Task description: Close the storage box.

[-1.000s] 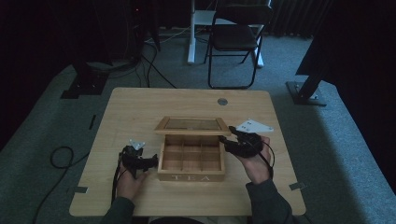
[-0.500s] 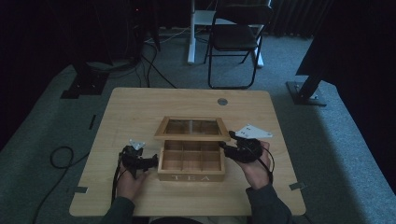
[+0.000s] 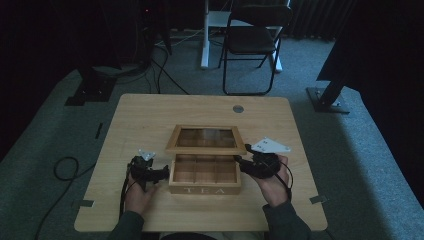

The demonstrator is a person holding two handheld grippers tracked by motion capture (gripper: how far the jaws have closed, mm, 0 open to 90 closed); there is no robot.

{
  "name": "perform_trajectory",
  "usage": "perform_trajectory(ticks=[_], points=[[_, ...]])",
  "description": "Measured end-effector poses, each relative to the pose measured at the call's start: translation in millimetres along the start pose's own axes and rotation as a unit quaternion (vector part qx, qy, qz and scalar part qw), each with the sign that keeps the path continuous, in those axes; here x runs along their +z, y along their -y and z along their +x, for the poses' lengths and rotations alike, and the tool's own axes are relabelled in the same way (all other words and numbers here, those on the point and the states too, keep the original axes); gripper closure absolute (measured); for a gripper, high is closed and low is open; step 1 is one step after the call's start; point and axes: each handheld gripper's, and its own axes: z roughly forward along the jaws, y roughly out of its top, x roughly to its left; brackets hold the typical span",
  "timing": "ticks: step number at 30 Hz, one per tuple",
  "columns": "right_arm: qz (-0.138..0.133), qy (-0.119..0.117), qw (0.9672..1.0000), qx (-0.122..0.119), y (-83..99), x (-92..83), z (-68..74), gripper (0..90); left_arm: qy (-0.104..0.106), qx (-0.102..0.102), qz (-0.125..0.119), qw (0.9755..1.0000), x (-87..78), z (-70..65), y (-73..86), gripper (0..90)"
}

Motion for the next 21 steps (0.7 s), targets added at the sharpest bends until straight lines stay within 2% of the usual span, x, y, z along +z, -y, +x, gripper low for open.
perform_trajectory(ticks=[21], points=[[0.014,0.000,0.9999,0.001,13.0,-0.1,5.2,44.7,0.000,0.002,0.001,1.0000,0.0,0.2,0.1,1.6]])
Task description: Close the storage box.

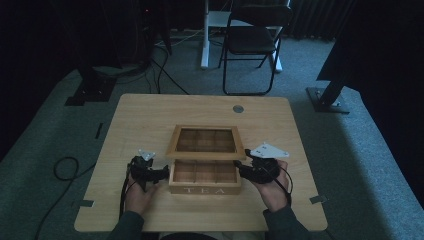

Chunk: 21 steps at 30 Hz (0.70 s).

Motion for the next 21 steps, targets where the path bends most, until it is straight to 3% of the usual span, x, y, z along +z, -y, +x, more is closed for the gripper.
perform_trajectory(ticks=[21], points=[[0.010,-0.003,0.9999,0.001,21.8,3.9,5.7,44.5,0.000,0.000,0.001,1.0000,-0.1,0.0,0.0,1.6]])
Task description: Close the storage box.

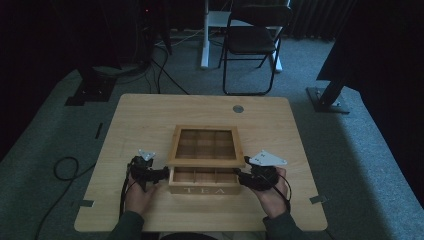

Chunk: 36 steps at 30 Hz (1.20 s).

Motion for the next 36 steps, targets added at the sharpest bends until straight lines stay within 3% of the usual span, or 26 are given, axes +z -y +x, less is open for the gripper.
perform_trajectory(ticks=[19,36], points=[[0.021,-0.006,0.9997,0.005,27.3,6.8,5.6,44.6,0.000,0.001,0.001,1.0000,-0.1,0.1,0.0,1.6],[0.046,-0.010,0.9989,0.001,41.2,11.2,7.2,42.2,0.000,0.000,0.000,1.0000,0.0,-0.1,0.0,1.6]])
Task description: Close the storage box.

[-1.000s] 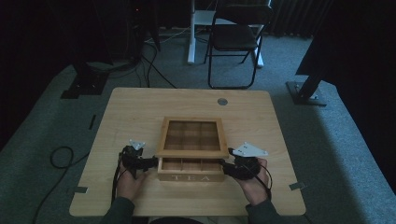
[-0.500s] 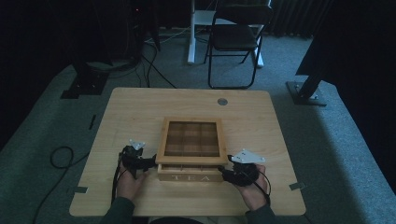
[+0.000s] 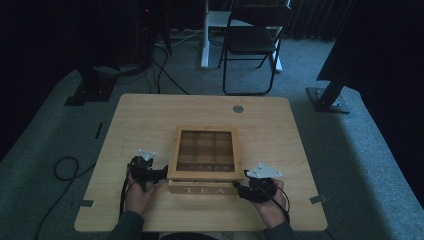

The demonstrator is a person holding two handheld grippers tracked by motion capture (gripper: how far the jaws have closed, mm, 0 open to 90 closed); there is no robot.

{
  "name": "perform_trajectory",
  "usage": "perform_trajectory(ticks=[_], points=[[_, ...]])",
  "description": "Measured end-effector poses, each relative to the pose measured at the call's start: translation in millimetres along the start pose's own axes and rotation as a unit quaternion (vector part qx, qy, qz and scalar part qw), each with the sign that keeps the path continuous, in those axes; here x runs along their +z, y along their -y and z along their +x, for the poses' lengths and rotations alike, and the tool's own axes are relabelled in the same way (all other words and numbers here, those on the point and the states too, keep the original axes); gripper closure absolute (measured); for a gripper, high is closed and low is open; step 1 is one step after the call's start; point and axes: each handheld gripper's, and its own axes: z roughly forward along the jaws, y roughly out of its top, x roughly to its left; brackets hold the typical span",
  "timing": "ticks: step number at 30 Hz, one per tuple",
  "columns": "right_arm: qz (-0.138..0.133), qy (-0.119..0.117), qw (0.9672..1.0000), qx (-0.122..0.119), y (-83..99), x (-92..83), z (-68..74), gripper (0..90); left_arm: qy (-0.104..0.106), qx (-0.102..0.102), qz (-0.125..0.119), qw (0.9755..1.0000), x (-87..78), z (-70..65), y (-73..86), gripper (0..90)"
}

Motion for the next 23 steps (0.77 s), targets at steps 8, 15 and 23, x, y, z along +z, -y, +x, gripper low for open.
perform_trajectory(ticks=[8,15,23], points=[[0.031,-0.029,0.9991,0.000,14.8,2.6,6.0,36.3,0.000,-0.001,0.000,1.0000,0.0,-0.1,0.1,1.6],[-0.003,-0.018,0.9998,0.011,11.5,-6.5,-0.4,35.2,0.000,-0.001,0.000,1.0000,0.0,-0.1,0.1,1.6],[-0.042,0.025,0.9972,0.057,5.5,-5.0,-33.9,35.0,0.000,-0.001,0.000,1.0000,0.0,-0.1,0.0,1.6]])
